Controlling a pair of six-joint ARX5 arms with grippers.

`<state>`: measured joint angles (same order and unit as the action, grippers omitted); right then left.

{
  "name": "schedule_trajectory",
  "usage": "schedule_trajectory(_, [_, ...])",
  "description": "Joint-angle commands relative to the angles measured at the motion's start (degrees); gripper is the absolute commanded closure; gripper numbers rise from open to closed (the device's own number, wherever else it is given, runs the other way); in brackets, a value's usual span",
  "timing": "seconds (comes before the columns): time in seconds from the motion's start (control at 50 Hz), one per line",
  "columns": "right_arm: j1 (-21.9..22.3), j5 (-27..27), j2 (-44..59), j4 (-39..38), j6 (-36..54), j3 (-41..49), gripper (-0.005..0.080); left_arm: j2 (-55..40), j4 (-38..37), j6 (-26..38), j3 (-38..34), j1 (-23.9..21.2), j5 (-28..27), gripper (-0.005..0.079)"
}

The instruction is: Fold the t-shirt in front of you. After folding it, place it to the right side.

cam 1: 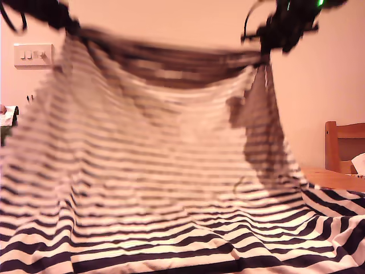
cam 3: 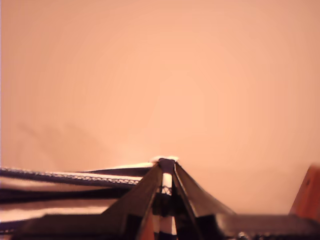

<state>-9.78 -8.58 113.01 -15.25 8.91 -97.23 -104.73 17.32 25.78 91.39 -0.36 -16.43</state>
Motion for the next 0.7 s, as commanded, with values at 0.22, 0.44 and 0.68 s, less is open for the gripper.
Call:
schedule_trajectory(0.22, [1.62,0.31,5.35,-1.86,0.07,-5.22,0.0765,-5.6,6.12,5.81,0.31,0.28,0.35,0.0763])
schedule_trajectory(0.44, [1.92,1.29,8.28,-2.54,-0.13,-9.27,0.0765,-6.4,7.23,5.75,0.7,0.81,0.15,0.0763])
schedule_trajectory(0.68, [1.9,2.25,10.54,-1.07,-0.92,-12.13,0.0765,-7.45,6.82,5.51,0.72,0.96,-0.28,0.0763])
